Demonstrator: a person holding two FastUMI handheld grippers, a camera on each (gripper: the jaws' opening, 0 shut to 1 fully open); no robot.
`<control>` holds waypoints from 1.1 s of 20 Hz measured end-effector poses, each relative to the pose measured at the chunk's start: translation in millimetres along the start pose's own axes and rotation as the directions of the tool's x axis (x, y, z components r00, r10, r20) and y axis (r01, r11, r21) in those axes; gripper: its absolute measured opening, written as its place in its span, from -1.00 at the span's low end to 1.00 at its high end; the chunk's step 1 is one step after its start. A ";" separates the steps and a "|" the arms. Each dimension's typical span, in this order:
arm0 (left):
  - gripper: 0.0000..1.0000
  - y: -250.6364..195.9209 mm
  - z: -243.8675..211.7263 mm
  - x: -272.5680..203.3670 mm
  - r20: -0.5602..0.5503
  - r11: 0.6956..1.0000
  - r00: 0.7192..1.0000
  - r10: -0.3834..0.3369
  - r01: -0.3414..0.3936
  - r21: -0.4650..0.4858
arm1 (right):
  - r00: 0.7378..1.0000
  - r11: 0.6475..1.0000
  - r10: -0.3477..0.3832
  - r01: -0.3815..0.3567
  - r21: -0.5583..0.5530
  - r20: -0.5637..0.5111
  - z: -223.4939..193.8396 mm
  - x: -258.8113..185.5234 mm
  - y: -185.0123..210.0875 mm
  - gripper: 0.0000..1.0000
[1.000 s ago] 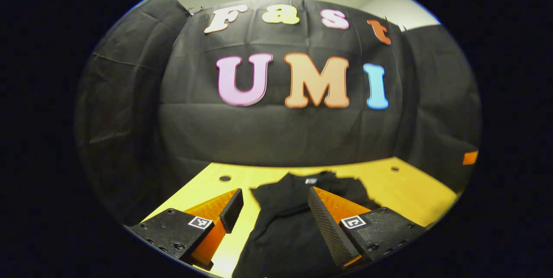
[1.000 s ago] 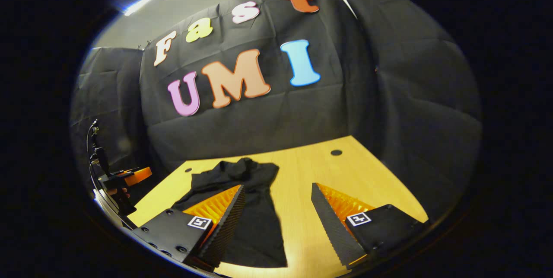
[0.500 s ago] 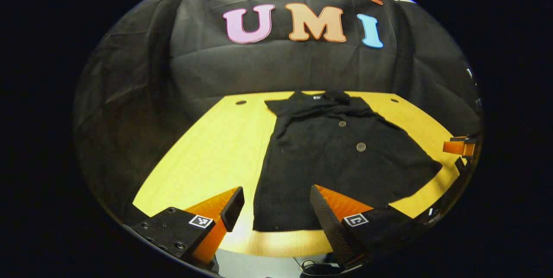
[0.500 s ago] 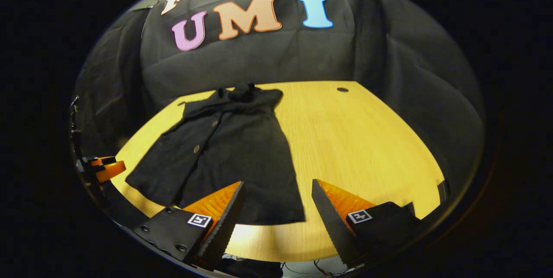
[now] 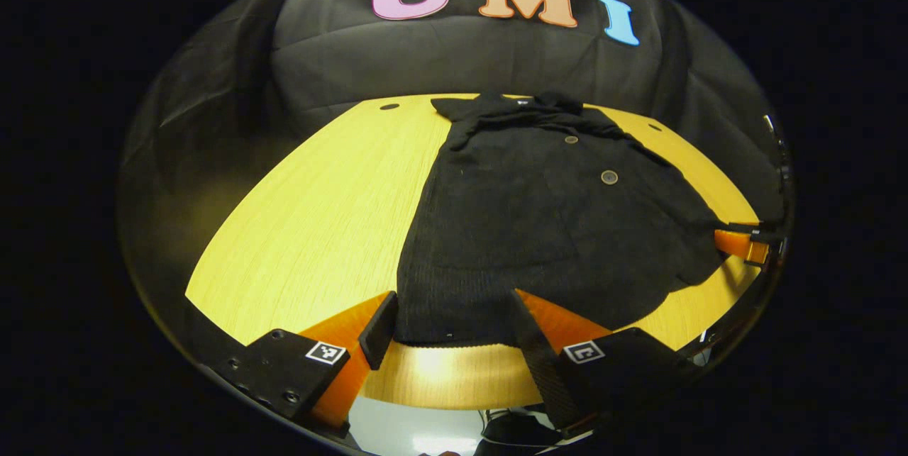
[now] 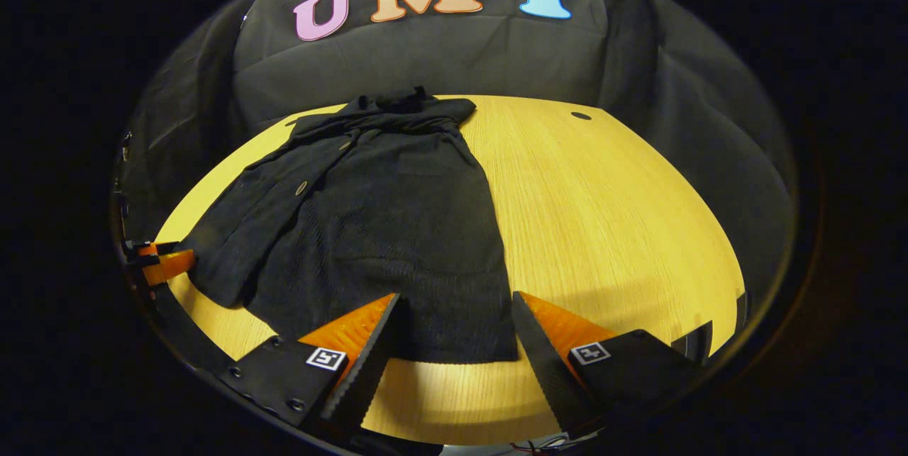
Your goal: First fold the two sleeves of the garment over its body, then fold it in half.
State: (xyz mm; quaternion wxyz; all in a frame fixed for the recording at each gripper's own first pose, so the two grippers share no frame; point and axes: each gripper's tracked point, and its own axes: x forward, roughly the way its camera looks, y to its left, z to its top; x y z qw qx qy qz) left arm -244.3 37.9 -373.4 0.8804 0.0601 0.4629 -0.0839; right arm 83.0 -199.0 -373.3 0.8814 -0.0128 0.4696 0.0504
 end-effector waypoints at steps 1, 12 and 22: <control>0.89 -0.7 1.7 -0.5 0.014 1.000 1.000 0.000 0.000 0.000 | 1.000 1.000 0.003 -0.003 -0.003 -0.002 -0.1 0.7 0.4 0.98; -0.36 -14.5 13.1 12.6 0.000 0.999 1.000 -0.026 0.026 -0.027 | 0.993 0.989 0.110 -0.114 -0.092 -0.042 2.5 3.5 27.0 -0.15; -1.00 -14.9 77.7 8.9 0.049 0.996 0.997 -0.057 0.060 -0.072 | 0.988 0.980 0.144 -0.135 -0.146 0.051 85.3 -10.2 45.1 -0.79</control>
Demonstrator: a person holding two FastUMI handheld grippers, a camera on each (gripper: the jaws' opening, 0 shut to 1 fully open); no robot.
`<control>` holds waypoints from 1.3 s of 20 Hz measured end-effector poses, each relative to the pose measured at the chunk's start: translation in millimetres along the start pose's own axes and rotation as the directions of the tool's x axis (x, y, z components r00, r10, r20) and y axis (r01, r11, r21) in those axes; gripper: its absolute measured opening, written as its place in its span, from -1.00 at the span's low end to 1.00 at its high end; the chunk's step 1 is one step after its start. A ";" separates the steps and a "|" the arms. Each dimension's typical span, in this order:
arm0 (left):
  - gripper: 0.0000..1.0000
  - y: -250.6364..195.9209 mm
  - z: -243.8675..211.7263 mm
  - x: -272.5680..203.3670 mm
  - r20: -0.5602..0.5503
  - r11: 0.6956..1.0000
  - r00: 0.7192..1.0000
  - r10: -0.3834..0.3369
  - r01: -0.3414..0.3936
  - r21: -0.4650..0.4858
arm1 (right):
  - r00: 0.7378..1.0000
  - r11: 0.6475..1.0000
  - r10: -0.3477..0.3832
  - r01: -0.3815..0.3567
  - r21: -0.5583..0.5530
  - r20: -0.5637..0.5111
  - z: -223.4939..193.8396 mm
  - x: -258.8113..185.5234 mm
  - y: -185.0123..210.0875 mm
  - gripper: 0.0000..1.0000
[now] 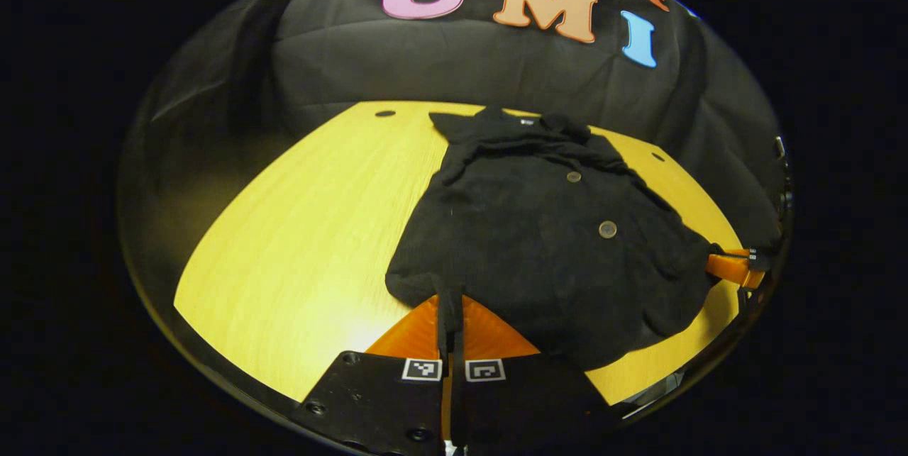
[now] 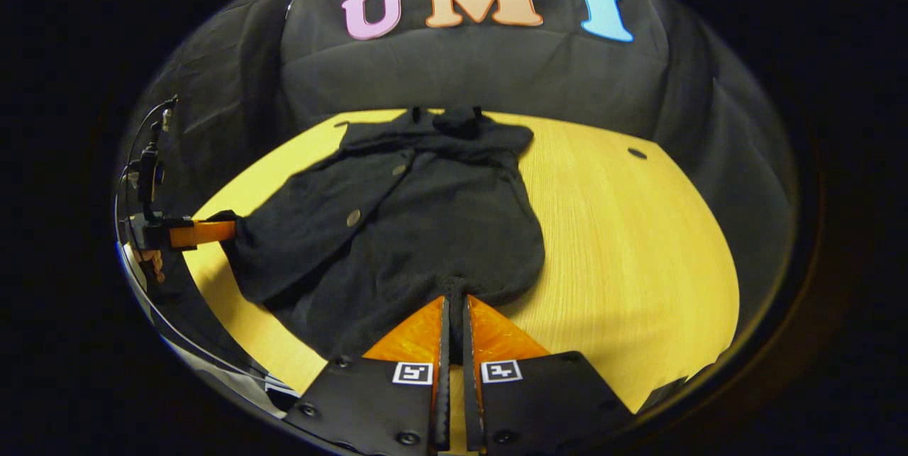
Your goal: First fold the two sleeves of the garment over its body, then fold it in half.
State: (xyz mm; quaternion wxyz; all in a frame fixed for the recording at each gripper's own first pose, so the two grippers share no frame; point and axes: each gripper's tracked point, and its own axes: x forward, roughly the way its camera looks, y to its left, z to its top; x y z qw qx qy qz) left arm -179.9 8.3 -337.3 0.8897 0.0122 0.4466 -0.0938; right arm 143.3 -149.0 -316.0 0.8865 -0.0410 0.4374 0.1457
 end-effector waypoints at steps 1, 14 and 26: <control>-1.00 -2.5 16.9 -1.2 0.025 1.000 1.000 -0.015 0.015 -0.001 | 1.000 1.000 0.004 -0.004 0.001 0.026 19.0 -2.5 1.8 -0.79; -1.00 -13.6 235.9 99.1 0.227 0.994 0.970 -0.087 0.070 0.082 | 0.969 0.998 -0.062 0.065 -0.004 0.240 244.9 56.7 -34.5 -0.80; -1.00 7.1 289.1 308.4 0.181 0.991 0.977 0.112 -0.097 -0.089 | 0.986 0.975 -0.047 0.010 0.223 0.161 319.4 258.1 -121.8 -0.79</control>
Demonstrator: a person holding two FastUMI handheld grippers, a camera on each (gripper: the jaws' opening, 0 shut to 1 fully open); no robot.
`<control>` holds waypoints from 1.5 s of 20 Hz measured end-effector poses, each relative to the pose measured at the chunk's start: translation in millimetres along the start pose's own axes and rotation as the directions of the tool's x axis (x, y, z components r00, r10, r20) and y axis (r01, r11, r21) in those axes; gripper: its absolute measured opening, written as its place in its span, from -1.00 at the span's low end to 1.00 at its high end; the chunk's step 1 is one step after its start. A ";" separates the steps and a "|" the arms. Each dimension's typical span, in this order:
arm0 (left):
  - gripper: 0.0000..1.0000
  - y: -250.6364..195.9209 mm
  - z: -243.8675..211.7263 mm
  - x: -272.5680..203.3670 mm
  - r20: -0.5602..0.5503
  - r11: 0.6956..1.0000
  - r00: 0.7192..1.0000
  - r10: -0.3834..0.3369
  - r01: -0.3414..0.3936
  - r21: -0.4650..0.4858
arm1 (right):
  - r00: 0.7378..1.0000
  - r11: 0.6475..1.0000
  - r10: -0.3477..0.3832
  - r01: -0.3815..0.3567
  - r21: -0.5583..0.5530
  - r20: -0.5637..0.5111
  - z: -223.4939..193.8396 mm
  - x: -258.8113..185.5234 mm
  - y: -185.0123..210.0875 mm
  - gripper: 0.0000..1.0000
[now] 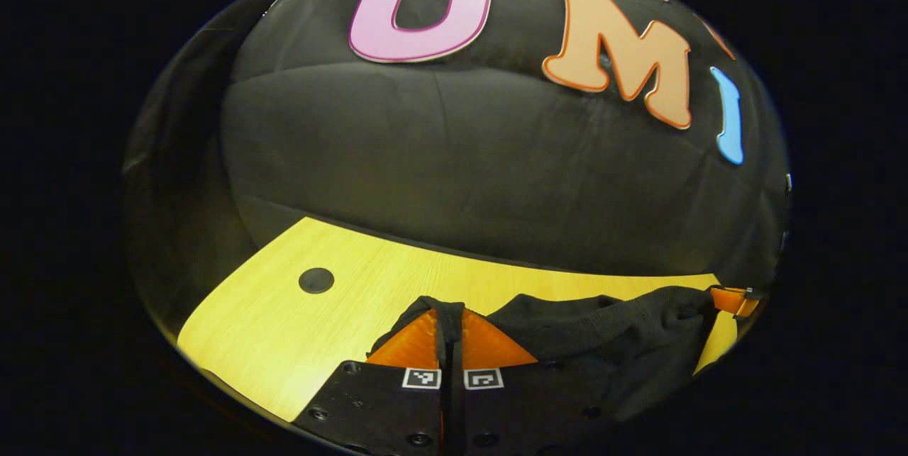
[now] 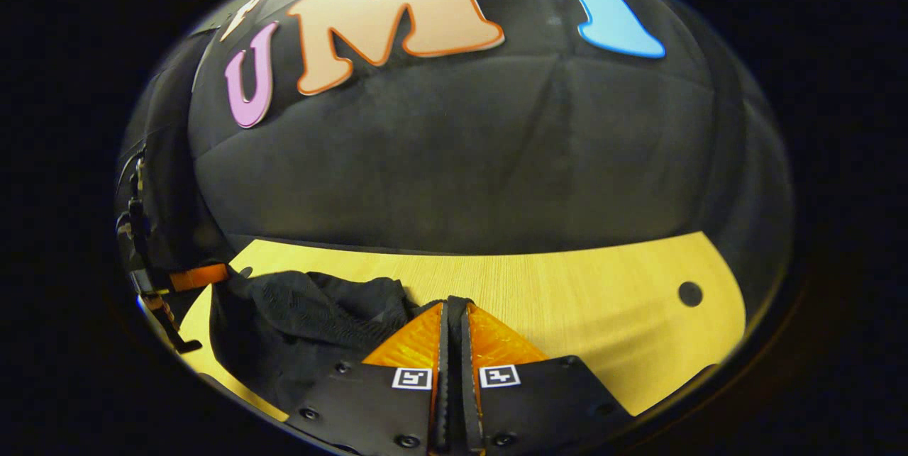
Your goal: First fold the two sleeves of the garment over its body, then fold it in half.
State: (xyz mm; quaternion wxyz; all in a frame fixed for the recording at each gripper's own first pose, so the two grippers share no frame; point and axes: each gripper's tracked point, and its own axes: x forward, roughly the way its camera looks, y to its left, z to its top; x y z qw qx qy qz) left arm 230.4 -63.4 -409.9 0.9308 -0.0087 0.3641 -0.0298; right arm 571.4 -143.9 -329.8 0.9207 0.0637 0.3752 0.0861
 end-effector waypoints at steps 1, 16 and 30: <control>-1.00 1.0 -6.8 6.8 -0.017 1.000 1.000 0.012 -0.011 0.026 | 1.000 1.000 0.009 -0.009 0.016 -0.009 -2.2 7.2 -3.2 -0.79; 0.85 14.3 168.1 -151.6 0.448 0.995 0.888 0.098 -0.095 -0.030 | 0.919 0.987 0.093 -0.137 0.089 0.382 113.0 -142.7 -8.4 0.96; 0.84 -9.5 75.3 -351.3 0.382 0.986 0.914 -0.138 0.093 0.135 | 0.835 0.999 0.035 -0.030 -0.018 0.549 7.7 -406.2 123.8 0.89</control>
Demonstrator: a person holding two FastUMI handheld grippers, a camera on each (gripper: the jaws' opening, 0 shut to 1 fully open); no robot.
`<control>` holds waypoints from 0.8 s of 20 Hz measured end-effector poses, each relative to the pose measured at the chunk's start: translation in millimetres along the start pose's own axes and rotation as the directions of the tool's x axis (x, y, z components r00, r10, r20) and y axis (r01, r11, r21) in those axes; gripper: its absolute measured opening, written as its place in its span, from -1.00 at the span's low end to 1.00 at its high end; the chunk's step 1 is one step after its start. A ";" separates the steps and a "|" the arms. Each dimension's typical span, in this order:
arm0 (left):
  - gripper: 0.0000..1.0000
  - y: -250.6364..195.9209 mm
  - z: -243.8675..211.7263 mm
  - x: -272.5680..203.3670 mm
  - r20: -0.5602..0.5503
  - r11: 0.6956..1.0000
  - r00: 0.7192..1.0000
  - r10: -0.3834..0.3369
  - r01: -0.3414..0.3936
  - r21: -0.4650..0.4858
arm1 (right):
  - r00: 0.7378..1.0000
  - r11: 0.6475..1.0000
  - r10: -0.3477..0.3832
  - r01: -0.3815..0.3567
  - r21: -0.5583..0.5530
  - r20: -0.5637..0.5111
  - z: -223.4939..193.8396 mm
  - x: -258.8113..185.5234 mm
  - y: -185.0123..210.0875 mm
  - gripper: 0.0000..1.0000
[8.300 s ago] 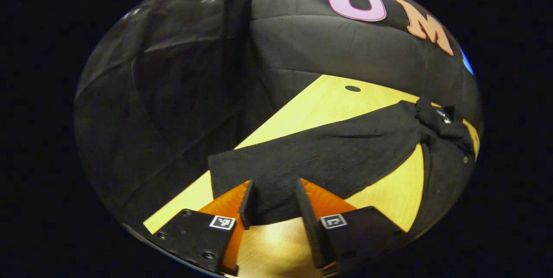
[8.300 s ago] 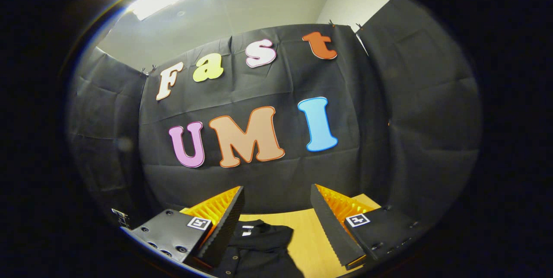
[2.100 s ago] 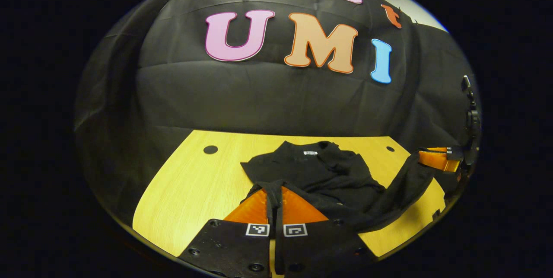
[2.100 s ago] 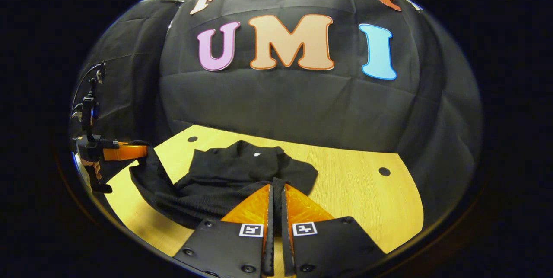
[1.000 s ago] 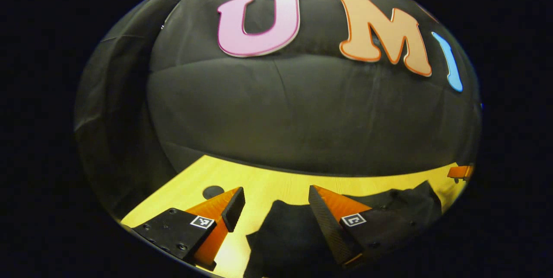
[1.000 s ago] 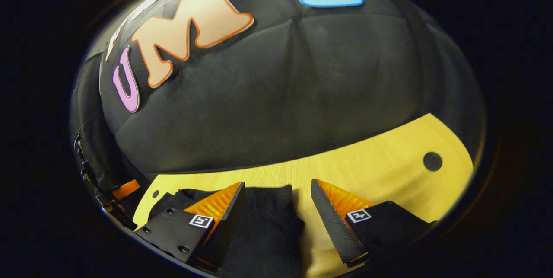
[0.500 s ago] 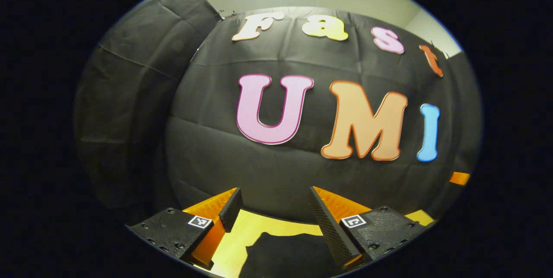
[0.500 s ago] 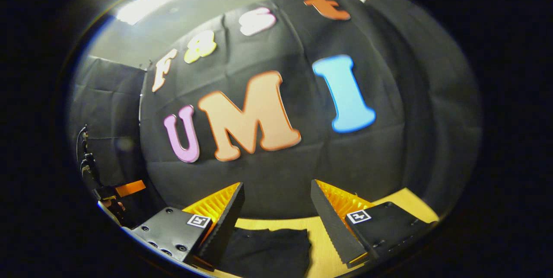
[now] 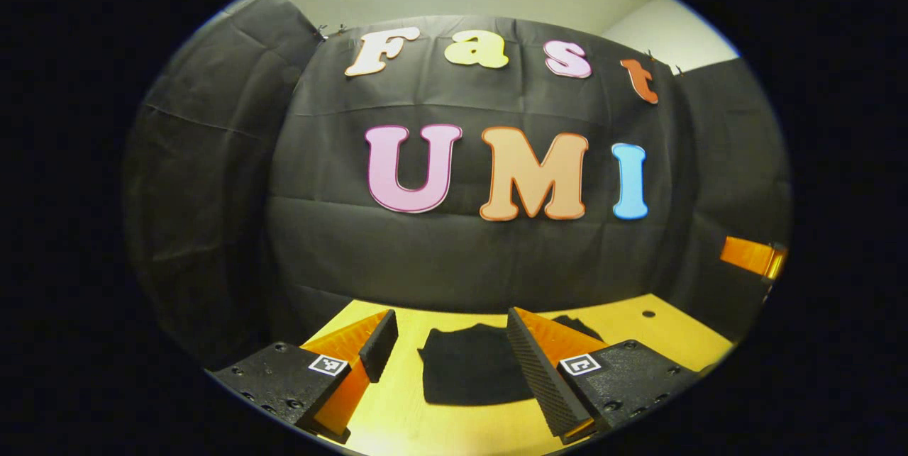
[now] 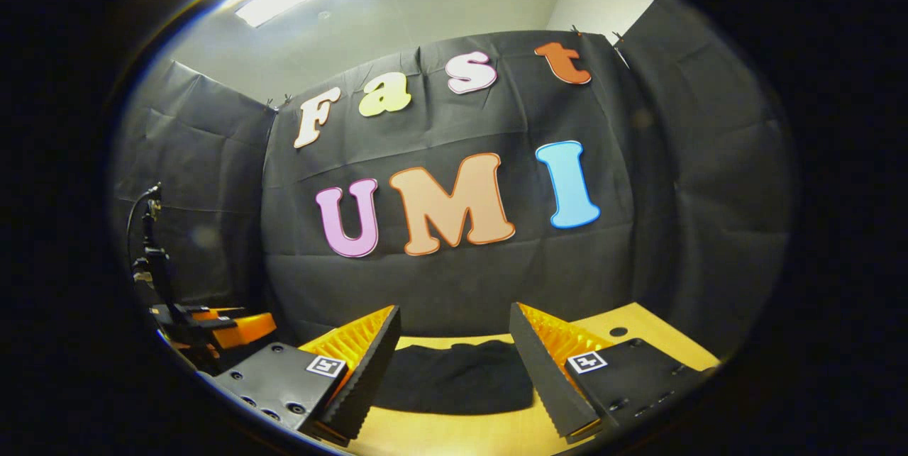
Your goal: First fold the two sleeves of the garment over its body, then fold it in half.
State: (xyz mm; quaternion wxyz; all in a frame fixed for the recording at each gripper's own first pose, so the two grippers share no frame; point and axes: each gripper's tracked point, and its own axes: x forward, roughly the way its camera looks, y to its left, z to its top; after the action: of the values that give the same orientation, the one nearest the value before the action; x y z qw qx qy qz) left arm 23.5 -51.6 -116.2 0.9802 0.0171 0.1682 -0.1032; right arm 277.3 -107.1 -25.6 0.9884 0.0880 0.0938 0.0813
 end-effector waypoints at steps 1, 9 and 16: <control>0.84 -5.7 -1.1 -0.2 -0.002 1.000 1.000 -0.025 0.025 -0.011 | 1.000 1.000 -0.005 0.005 0.009 0.018 4.5 -4.0 4.7 0.89; 0.84 -43.9 22.3 6.0 0.056 0.984 0.982 -0.180 0.180 0.004 | 0.998 1.000 -0.020 0.021 -0.008 0.064 15.8 -26.6 24.2 0.87; 0.84 -49.1 18.5 1.4 0.044 0.977 0.976 -0.213 0.213 0.005 | 0.997 0.999 -0.044 0.042 0.018 0.067 18.7 -35.6 18.3 0.94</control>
State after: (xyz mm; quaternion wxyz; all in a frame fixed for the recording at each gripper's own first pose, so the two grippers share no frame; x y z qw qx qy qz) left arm 20.6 -101.2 -99.2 0.9670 -0.0029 0.1472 -0.2080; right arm 243.9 -98.7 2.1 0.9917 0.0968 0.0630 0.0562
